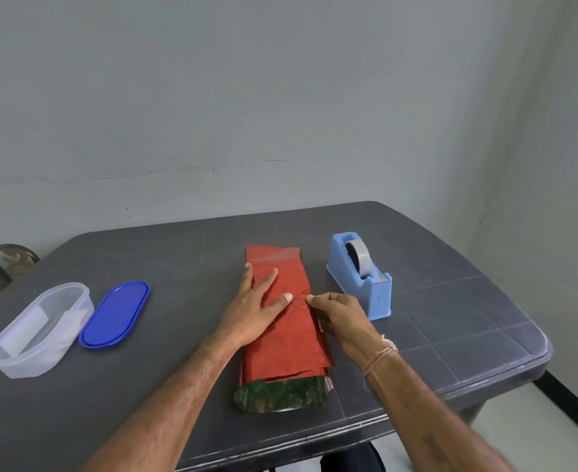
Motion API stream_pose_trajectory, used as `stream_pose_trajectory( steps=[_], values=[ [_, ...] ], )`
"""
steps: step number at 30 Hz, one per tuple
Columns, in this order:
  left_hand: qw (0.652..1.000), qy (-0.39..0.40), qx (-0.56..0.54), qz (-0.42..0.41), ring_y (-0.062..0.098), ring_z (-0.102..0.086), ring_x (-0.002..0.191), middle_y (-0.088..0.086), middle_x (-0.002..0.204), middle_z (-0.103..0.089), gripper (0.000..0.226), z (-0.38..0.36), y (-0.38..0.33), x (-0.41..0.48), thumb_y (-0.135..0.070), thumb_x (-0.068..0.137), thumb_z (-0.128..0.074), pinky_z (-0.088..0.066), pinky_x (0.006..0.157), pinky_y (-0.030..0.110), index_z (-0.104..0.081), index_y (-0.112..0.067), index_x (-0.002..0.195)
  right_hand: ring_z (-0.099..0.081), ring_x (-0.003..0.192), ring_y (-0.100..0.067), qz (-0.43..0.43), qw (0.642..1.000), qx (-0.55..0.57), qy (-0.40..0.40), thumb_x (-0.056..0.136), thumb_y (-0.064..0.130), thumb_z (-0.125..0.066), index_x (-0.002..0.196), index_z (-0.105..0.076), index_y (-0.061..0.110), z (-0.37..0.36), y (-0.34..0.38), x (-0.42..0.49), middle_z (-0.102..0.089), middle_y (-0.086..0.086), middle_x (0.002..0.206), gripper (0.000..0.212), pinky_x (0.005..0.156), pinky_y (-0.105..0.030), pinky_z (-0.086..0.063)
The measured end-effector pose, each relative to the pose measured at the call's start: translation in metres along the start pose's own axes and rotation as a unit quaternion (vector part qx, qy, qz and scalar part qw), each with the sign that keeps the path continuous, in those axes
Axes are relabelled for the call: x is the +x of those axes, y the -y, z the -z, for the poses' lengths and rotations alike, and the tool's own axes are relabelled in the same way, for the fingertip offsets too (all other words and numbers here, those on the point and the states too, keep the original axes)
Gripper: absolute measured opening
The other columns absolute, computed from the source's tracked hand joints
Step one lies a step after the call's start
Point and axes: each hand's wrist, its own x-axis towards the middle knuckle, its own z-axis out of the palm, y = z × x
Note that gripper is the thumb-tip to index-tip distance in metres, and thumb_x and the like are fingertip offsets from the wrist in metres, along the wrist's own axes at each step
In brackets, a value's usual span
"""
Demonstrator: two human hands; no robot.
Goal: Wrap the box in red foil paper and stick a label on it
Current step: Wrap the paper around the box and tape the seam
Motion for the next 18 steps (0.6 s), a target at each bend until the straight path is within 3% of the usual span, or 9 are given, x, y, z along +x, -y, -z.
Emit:
stream_pose_trajectory(
  steps=[6,10,15,18],
  values=[
    [1.000,-0.007,-0.020,0.010,0.019,-0.010,0.157,-0.004,0.170,0.018,0.075,0.001,-0.002,-0.003,-0.070,0.091,-0.051,-0.025,0.122,0.044,-0.024,-0.047,0.158,-0.063,0.070,-0.023,-0.038,0.998,0.048,0.009,0.093,0.015,-0.073,0.085,-0.065,0.008,-0.002,-0.001,-0.002,-0.069,-0.013,0.080,0.014,0.066,-0.033,-0.052],
    [1.000,-0.012,-0.019,0.015,0.019,-0.012,0.157,-0.005,0.170,0.017,0.075,0.000,0.000,-0.004,-0.072,0.091,-0.050,-0.026,0.121,0.047,-0.024,-0.048,0.157,-0.064,0.087,-0.028,-0.059,0.997,0.056,0.012,0.090,0.015,-0.076,0.093,-0.068,0.007,-0.002,0.002,-0.003,-0.068,-0.017,0.094,0.012,0.073,-0.035,-0.054],
    [0.998,-0.009,-0.057,0.019,0.019,-0.010,0.157,-0.005,0.170,0.017,0.076,0.004,0.001,-0.006,-0.073,0.090,-0.050,-0.022,0.122,0.048,-0.023,-0.051,0.157,-0.061,0.071,-0.019,-0.071,0.994,0.075,0.023,0.088,0.016,-0.077,0.091,-0.070,0.007,-0.003,0.006,-0.001,-0.065,-0.013,0.089,0.012,0.069,-0.030,-0.052],
    [0.994,-0.012,-0.103,0.018,0.018,-0.006,0.157,-0.007,0.170,0.016,0.076,0.007,0.004,-0.008,-0.074,0.088,-0.051,-0.019,0.124,0.047,-0.024,-0.052,0.156,-0.062,0.081,-0.023,-0.082,0.994,0.062,0.026,0.085,0.022,-0.080,0.091,-0.071,0.011,-0.007,0.013,-0.003,-0.068,-0.011,0.091,0.016,0.078,-0.036,-0.051]
  ],
)
